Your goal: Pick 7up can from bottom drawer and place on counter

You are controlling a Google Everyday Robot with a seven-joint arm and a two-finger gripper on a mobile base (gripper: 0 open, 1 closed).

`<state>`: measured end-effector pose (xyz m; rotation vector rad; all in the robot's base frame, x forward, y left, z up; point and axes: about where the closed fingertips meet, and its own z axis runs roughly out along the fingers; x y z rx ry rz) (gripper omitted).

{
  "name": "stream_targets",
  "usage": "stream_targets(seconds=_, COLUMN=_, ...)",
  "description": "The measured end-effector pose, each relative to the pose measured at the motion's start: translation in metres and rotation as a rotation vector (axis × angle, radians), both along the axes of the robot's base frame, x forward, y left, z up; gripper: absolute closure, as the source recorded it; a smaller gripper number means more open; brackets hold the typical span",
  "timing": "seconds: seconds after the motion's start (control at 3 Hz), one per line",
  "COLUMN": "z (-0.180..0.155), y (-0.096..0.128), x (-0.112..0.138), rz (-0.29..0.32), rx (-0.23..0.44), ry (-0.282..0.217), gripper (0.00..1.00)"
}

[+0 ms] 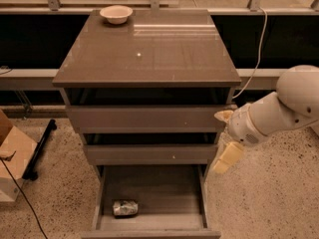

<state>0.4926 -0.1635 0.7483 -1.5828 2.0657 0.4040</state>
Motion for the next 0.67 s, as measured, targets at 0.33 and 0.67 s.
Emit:
stream_targets(seconds=0.33, z=-0.028, y=0.016, x=-0.004, rz=0.012, rx=0.016, ry=0.015, gripper=0.00)
stream_targets(seconds=0.67, z=-0.073, y=0.048, x=-0.010, rz=0.051, rx=0.057, ry=0.058, gripper=0.00)
